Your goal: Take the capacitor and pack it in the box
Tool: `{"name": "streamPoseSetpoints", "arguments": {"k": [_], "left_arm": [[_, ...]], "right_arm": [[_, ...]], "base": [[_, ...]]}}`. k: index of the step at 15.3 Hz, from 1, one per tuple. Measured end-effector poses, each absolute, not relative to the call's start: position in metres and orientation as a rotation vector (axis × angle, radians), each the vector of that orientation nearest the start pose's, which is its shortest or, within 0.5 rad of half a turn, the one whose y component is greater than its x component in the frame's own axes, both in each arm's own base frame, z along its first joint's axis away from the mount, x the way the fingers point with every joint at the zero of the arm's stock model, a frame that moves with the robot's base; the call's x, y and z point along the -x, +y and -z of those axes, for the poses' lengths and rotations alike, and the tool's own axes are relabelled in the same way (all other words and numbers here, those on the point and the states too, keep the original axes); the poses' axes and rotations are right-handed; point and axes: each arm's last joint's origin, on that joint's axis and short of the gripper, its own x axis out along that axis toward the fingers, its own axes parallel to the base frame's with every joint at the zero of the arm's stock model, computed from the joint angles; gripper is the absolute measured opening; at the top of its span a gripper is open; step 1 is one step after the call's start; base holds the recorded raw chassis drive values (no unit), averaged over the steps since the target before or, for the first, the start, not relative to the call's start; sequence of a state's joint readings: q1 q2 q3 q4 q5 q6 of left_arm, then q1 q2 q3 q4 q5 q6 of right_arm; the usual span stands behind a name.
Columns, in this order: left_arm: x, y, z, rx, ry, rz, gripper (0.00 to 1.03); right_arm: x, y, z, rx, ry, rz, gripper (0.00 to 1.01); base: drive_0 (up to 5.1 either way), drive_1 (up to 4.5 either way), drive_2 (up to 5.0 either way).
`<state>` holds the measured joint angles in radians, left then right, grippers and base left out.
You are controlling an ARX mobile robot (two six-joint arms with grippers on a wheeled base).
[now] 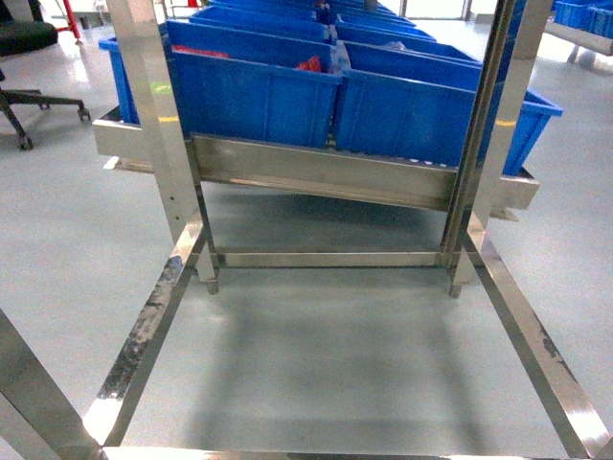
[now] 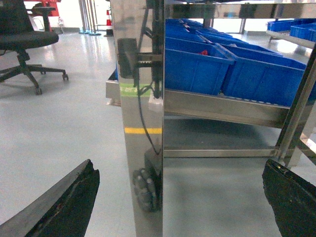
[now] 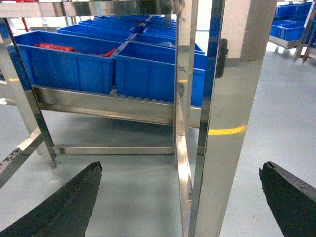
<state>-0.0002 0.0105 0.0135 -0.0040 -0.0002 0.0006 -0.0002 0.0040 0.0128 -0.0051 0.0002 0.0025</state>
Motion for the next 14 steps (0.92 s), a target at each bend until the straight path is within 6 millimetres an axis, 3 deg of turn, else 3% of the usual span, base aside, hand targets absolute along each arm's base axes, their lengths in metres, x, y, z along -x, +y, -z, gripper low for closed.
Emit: {"name": "streamPoseSetpoints", "arguments": {"k": [14], "left_arm": [[-0.0975,0.0000,-0.1669,-0.001,0.001,0.000,0.98]], "right_arm": [[-0.0972,0.0000,-0.1671,-0.002,-0.004,0.000,0.98]], "base": [[0.0,0.00,0.0]]}}
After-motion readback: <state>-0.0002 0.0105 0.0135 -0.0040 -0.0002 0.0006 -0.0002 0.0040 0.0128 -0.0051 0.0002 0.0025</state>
